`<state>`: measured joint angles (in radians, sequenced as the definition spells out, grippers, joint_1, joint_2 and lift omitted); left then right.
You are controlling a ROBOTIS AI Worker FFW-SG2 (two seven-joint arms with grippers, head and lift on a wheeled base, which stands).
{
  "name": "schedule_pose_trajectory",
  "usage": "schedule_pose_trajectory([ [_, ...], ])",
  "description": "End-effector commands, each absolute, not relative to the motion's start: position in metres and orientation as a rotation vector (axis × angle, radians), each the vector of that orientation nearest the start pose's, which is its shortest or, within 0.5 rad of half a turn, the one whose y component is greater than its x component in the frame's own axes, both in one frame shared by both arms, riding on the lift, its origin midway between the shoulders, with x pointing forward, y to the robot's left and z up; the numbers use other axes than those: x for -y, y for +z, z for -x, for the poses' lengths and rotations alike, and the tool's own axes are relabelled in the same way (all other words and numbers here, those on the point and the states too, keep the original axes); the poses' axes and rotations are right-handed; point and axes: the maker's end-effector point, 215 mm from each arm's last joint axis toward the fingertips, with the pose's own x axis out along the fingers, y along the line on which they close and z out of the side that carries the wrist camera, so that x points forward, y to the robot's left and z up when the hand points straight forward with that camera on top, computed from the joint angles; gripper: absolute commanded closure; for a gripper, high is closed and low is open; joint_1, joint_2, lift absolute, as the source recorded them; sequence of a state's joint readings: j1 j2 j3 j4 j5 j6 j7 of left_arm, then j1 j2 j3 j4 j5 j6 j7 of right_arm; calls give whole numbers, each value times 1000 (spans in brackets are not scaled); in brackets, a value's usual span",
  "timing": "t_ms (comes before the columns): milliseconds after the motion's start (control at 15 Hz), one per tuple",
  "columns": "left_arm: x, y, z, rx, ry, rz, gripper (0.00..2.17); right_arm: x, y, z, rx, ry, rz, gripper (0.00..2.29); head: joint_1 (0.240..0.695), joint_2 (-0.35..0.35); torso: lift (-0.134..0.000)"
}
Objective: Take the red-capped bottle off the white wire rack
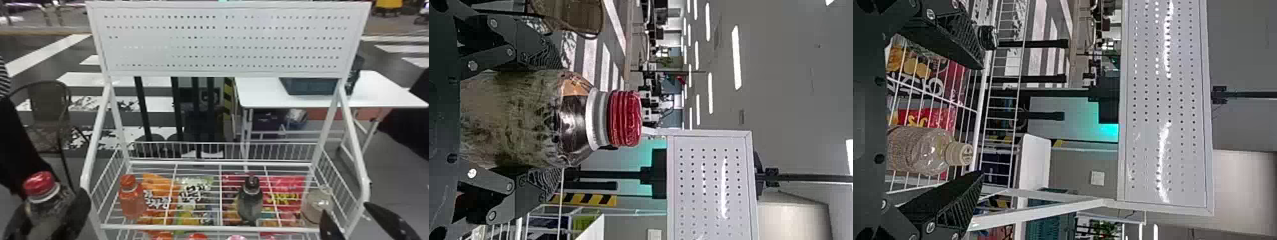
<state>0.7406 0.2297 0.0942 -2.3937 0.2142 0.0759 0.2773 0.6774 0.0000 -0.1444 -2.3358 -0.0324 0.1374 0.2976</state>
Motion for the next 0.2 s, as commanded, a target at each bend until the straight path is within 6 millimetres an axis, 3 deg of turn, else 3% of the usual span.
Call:
schedule_pose_trajectory([
  [0, -310, -259, -389, 10, 177, -13, 1760, 234, -292, -396, -53, 186, 48, 140, 499, 0, 0],
  [133, -310, -258, -390, 13, 177, -13, 1760, 234, -291, -396, -53, 186, 48, 140, 499, 0, 0],
])
